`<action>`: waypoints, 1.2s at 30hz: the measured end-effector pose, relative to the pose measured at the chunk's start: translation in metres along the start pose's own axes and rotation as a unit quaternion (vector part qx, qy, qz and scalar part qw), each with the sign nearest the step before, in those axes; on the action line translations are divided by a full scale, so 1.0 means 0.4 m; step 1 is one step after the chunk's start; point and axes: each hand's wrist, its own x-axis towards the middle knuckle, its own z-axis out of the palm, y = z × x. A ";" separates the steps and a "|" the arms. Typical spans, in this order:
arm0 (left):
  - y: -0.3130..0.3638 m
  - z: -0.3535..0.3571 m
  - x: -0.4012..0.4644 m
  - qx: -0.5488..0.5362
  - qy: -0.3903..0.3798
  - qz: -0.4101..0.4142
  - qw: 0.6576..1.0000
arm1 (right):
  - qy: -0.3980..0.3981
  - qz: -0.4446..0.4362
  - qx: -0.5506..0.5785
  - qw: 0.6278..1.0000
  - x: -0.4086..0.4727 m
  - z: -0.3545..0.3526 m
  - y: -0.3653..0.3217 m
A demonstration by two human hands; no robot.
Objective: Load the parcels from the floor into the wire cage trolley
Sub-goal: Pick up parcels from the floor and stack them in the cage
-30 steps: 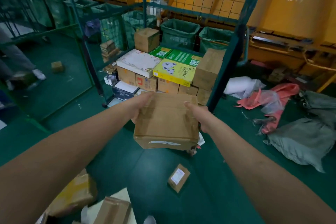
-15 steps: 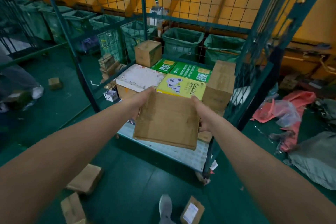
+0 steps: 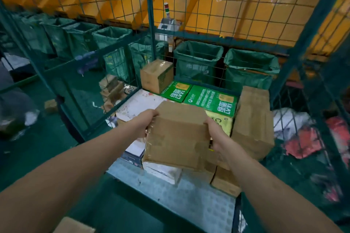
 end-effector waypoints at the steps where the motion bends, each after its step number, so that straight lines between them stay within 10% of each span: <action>1: 0.027 -0.001 0.037 0.000 0.002 -0.001 1.000 | -0.006 0.005 -0.009 1.000 0.032 0.010 -0.028; 19: 0.460 -0.110 0.924 0.021 -0.108 -0.017 0.994 | 0.049 -0.070 -0.109 0.990 0.670 0.320 -0.547; 31: 0.574 -0.022 1.540 -0.271 -0.126 -0.032 0.954 | 0.028 -0.188 -0.365 0.911 1.287 0.666 -0.780; 36: 0.477 0.009 1.727 -0.281 -0.124 -0.093 0.947 | 0.250 -0.100 -0.327 0.906 1.437 0.619 -0.630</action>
